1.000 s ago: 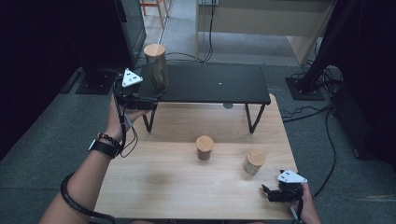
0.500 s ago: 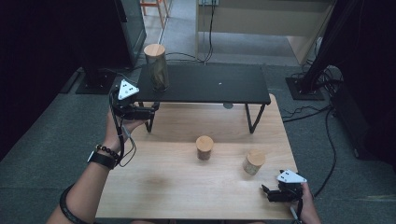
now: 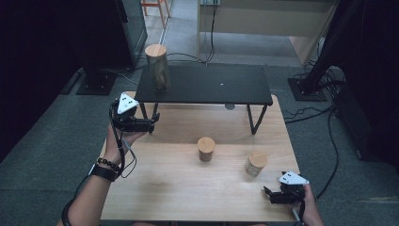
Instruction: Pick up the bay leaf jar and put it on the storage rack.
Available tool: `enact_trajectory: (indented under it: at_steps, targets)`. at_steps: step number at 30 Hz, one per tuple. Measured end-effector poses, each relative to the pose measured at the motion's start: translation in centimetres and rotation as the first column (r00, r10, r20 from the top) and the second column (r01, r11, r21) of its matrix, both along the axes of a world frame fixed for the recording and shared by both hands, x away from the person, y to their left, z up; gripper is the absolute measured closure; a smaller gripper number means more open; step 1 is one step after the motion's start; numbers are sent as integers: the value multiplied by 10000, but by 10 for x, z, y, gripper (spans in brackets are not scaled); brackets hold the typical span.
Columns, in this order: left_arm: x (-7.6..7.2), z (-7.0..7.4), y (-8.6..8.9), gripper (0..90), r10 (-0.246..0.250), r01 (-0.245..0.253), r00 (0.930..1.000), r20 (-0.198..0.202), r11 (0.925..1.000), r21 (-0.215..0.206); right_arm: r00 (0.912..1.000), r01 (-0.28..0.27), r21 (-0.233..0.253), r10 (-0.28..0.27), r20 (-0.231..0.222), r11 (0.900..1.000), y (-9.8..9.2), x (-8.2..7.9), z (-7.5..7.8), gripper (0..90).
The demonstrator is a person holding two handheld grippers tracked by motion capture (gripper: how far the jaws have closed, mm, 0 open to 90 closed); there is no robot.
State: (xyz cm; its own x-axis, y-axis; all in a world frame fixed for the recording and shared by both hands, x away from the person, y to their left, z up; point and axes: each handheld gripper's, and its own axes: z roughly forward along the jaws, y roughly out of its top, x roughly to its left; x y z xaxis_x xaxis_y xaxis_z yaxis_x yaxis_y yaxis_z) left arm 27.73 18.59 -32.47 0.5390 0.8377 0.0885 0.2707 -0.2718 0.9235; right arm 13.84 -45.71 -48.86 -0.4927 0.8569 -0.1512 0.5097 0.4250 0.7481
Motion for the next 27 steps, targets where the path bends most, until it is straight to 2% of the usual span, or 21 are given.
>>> enact_trajectory:
  at_steps: [10,21,27]
  targets:
    - [-11,-25,5,0,295,-294,9994,-164,9995,115,10000,-37,-45,37,21,10000,0,0,0,27]
    - [-27,-62,8,0,554,-563,9967,-588,9983,-123,10000,-85,-23,85,-1,10000,-1,1,0,26]
    - [-36,-73,12,0,756,-776,9955,-573,9964,-330,10000,1,-40,-1,56,10000,0,-1,0,27]
